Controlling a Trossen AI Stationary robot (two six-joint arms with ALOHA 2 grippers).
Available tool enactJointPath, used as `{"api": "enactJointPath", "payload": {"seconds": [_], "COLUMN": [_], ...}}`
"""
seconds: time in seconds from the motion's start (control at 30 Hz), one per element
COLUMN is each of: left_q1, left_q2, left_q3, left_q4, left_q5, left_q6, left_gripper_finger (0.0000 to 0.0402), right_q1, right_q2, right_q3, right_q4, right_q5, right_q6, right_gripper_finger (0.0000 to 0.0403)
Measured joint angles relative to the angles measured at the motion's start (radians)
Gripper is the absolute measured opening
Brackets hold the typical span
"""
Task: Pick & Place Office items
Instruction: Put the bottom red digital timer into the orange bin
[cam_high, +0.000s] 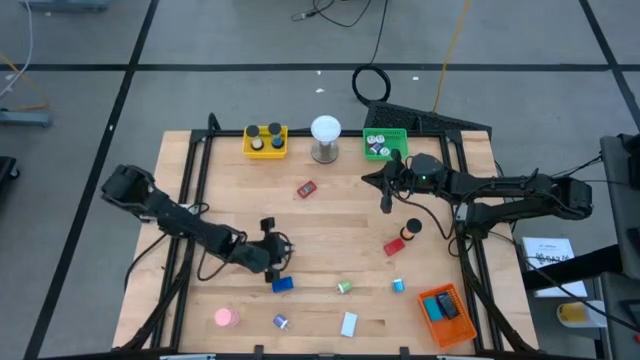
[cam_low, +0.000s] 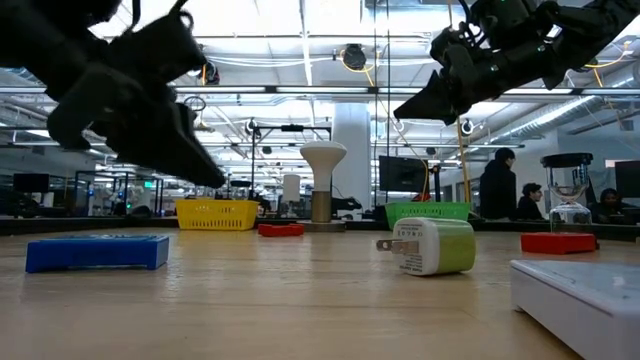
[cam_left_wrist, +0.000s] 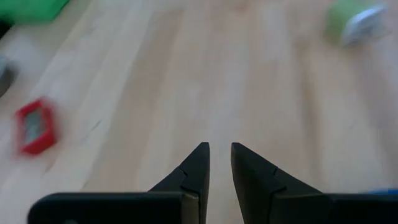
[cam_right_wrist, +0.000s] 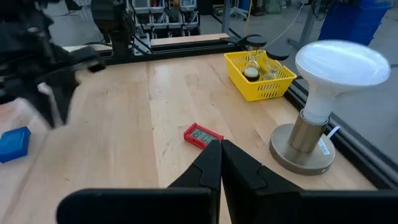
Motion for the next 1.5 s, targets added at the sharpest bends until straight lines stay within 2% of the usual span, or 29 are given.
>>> {"api": "enactJointPath", "payload": {"seconds": [0.13,0.27,0.37,0.43,0.5,0.57,0.63,0.8,0.93,1.0,1.1,1.27,1.5], "left_q1": [-0.001,0.015,0.028,0.038,0.045,0.05,0.052,0.052,0.052,0.052,0.052,0.052,0.052], "left_q2": [0.063,0.118,0.147,0.157,0.157,0.157,0.157,0.157,0.157,0.157,0.157,0.157,0.157], "left_q3": [-0.015,-0.016,-0.017,-0.016,-0.017,-0.017,-0.017,-0.017,-0.017,-0.017,-0.017,-0.017,-0.017], "left_q4": [0.25,0.425,0.479,0.489,0.478,0.474,0.471,0.464,0.465,0.465,0.465,0.465,0.465], "left_q5": [0.071,0.17,0.229,0.247,0.247,0.248,0.248,0.246,0.245,0.245,0.245,0.245,0.244], "left_q6": [0.104,0.186,0.198,0.197,0.19,0.178,0.161,0.127,0.115,0.115,0.114,0.115,0.115], "left_gripper_finger": [0.0064,0.0064,0.0065,0.0065,0.0065,0.0065,0.0065,0.0065,0.0065,0.0065,0.0065,0.0065,0.0065], "right_q1": [0.0,0.0,0.0,-0.002,0.008,0.054,0.121,0.317,0.443,0.487,0.535,0.586,0.631], "right_q2": [0.0,0.0,0.001,0.0,-0.001,-0.005,-0.006,0.014,0.047,0.081,0.148,0.303,0.505], "right_q3": [0.0,0.0,-0.001,-0.001,-0.001,0.0,0.033,0.22,0.362,0.42,0.497,0.646,0.815], "right_q4": [0.013,0.074,0.169,0.234,0.234,0.192,0.071,-0.43,-0.74,-0.872,-1.026,-1.164,-1.35], "right_q5": [0.0,0.0,-0.006,-0.078,-0.173,-0.181,-0.1,0.254,0.428,0.48,0.504,0.502,0.438], "right_q6": [0.05,0.1,0.177,0.223,0.22,0.205,0.149,0.053,0.108,0.17,0.245,0.297,0.311], "right_gripper_finger": [0.0002,0.0002,0.0002,0.0002,0.0001,0.0001,0.0001,0.0001,0.0,0.0,0.0003,0.0022,0.0075]}}
